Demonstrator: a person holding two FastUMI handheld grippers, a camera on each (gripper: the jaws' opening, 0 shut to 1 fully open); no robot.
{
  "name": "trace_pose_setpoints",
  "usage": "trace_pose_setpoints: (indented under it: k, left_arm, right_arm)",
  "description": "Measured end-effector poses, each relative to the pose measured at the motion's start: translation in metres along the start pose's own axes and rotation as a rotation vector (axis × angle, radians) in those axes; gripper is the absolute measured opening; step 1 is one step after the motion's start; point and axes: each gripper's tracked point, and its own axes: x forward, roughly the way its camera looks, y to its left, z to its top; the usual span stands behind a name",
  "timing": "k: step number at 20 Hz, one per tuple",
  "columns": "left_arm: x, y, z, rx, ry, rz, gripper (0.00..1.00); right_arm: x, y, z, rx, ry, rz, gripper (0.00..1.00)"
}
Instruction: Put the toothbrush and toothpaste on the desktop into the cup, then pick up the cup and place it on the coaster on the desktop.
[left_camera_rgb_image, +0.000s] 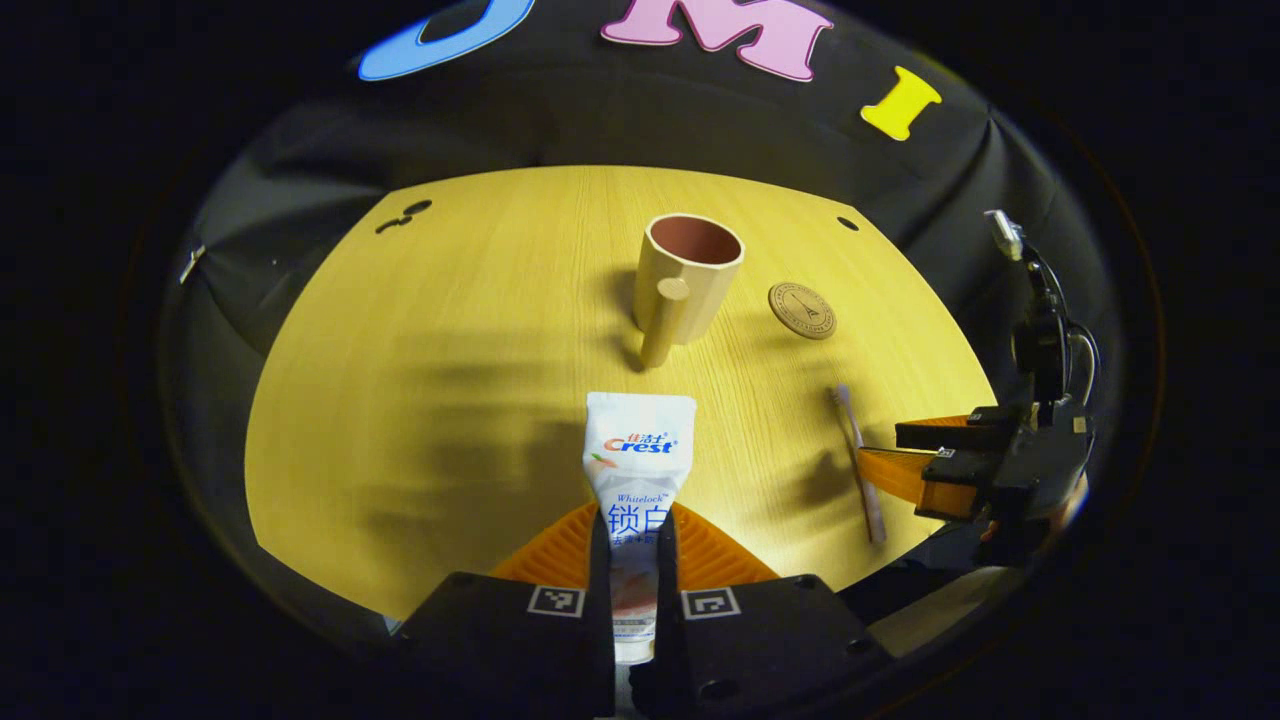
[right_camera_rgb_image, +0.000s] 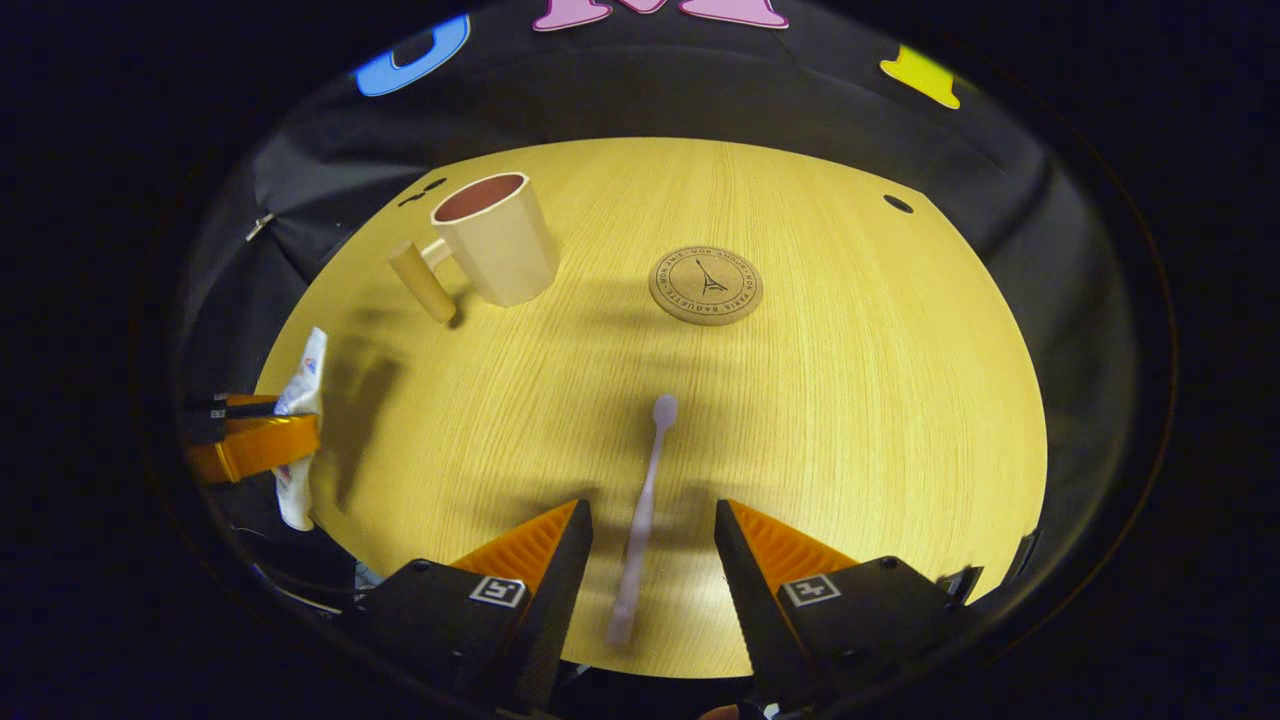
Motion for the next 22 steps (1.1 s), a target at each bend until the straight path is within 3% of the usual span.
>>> trace_pose_setpoints:
  k: [4,6,8,9,10,11,12,15,18,19,20,22]
  left_arm:
    - [-0.008,0.005,0.002,0.002,-0.02,-0.025,0.21]
    - [-0.013,0.011,0.001,0.015,-0.023,-0.03,0.21]
    - [-0.018,0.017,-0.001,0.033,-0.028,-0.025,0.21]
    - [-0.017,0.021,-0.003,0.036,-0.033,-0.024,0.21]
    - [-0.019,0.024,-0.004,0.03,-0.036,-0.023,0.21]
    - [-0.02,0.028,-0.007,0.02,-0.038,-0.024,0.21]
    - [-0.021,0.03,-0.009,0.008,-0.039,-0.026,0.21]
    - [-0.026,0.035,-0.011,-0.028,-0.057,-0.026,0.21]
    - [-0.034,0.032,0.004,-0.059,-0.116,-0.033,0.21]
    - [-0.038,0.03,0.012,-0.068,-0.148,-0.044,0.21]
    - [-0.043,0.025,0.025,-0.08,-0.186,-0.061,0.21]
    - [-0.057,0.017,0.058,-0.117,-0.281,-0.097,0.2]
  right_arm:
    - [0.011,0.002,-0.005,0.004,0.04,-0.029,0.69]
    - [0.016,0.002,-0.006,0.003,0.058,-0.044,0.51]
    - [0.02,0.004,-0.004,0.011,0.056,-0.047,0.5]
    - [0.022,0.004,-0.006,0.014,0.065,-0.049,0.41]
    - [0.02,0.006,-0.003,0.026,0.055,-0.039,0.26]
    - [0.025,0.003,-0.004,0.029,0.06,-0.045,0.29]
    - [0.022,0.003,-0.003,0.037,0.055,-0.044,0.26]
    - [0.025,0.0,-0.004,0.071,0.054,-0.058,0.11]
    - [0.021,0.0,-0.002,0.094,0.038,-0.046,0.08]
    - [0.021,0.005,-0.003,0.107,0.037,-0.013,0.0]
    - [0.019,0.01,-0.001,0.13,0.021,0.024,0.06]
    - [0.014,0.008,0.003,0.154,-0.008,0.047,0.06]
